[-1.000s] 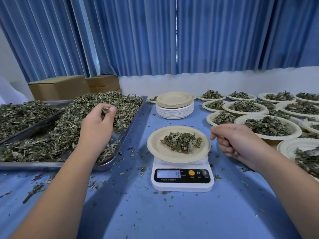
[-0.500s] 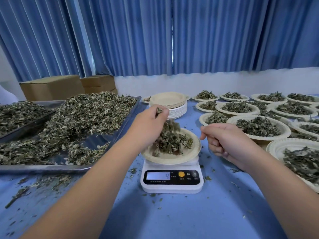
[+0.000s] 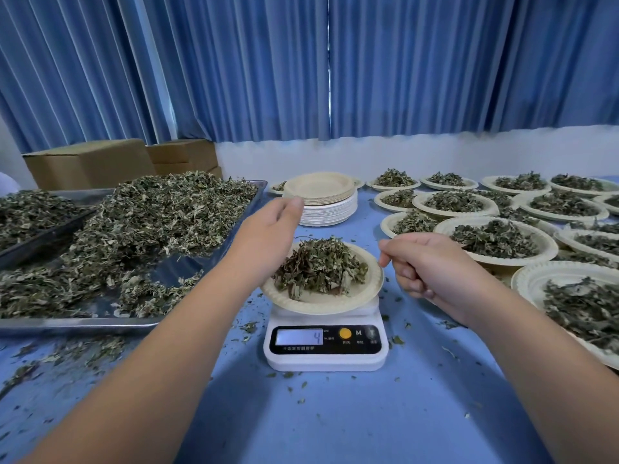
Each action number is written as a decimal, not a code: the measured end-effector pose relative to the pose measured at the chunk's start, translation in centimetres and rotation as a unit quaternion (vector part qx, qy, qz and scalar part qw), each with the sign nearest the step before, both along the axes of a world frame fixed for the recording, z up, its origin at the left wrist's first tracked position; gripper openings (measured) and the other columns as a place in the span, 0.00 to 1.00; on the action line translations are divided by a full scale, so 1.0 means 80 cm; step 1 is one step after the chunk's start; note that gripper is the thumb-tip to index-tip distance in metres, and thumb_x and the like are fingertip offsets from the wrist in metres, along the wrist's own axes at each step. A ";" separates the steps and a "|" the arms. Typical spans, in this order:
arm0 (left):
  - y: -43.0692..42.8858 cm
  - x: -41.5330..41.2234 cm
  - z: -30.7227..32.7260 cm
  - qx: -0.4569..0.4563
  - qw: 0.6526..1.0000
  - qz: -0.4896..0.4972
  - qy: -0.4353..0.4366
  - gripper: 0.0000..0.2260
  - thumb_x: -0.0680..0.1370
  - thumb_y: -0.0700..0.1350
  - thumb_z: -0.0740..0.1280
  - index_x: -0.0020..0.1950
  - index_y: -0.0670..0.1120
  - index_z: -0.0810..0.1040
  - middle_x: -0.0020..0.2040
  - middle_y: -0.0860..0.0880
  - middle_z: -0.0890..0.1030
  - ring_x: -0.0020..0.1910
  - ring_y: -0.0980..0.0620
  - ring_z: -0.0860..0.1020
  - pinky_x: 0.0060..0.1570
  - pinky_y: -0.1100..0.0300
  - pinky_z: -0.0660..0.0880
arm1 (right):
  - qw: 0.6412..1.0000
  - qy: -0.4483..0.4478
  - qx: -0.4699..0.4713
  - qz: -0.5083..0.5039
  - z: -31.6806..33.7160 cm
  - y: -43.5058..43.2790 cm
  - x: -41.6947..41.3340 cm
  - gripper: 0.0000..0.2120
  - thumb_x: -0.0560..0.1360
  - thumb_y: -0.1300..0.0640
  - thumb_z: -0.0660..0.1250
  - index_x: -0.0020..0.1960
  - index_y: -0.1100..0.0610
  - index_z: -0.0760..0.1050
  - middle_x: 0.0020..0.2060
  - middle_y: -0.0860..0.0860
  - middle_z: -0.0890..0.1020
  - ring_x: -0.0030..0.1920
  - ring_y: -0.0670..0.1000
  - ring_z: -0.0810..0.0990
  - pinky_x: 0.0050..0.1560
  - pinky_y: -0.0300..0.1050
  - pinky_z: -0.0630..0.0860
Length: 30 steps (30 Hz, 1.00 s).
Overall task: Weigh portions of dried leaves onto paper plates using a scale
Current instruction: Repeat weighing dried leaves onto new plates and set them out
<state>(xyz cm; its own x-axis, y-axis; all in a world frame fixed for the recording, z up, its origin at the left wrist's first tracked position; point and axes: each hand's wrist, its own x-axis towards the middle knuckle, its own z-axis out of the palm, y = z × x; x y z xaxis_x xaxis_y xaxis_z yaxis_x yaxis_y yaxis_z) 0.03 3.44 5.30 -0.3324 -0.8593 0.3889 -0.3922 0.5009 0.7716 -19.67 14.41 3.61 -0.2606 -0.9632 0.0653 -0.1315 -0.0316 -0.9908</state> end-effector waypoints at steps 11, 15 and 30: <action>-0.019 0.072 -0.014 -0.054 0.990 0.127 -0.030 0.07 0.80 0.50 0.62 0.52 0.56 0.79 0.43 0.61 0.77 0.41 0.65 0.74 0.37 0.65 0.66 | 1.000 0.007 -0.005 -0.012 -0.003 0.001 0.000 0.14 0.78 0.58 0.63 0.35 0.60 0.76 0.23 0.52 0.63 0.23 0.49 0.58 0.20 0.35 0.56; -0.024 0.085 -0.023 -0.019 0.986 0.164 -0.027 0.07 0.80 0.49 0.61 0.51 0.55 0.80 0.42 0.59 0.78 0.40 0.61 0.75 0.35 0.64 0.68 | 1.000 0.003 -0.008 -0.015 -0.004 0.001 -0.001 0.15 0.79 0.58 0.63 0.33 0.59 0.77 0.24 0.52 0.62 0.23 0.49 0.58 0.20 0.34 0.55; 0.040 0.050 0.014 -0.264 0.964 0.019 0.016 0.06 0.78 0.42 0.69 0.53 0.49 0.81 0.47 0.56 0.78 0.46 0.64 0.75 0.46 0.75 0.68 | 0.999 0.026 -0.019 -0.035 -0.005 0.000 0.007 0.15 0.79 0.59 0.64 0.33 0.60 0.76 0.22 0.52 0.63 0.22 0.49 0.58 0.21 0.37 0.56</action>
<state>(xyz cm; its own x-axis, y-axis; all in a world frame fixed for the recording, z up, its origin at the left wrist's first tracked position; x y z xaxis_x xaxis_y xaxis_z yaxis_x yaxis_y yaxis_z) 4.04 6.68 6.42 -0.2841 -0.5506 0.7849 -0.3980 0.8125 0.4260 -19.10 14.44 3.23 -0.3224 -0.9393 0.1176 -0.1865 -0.0588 -0.9807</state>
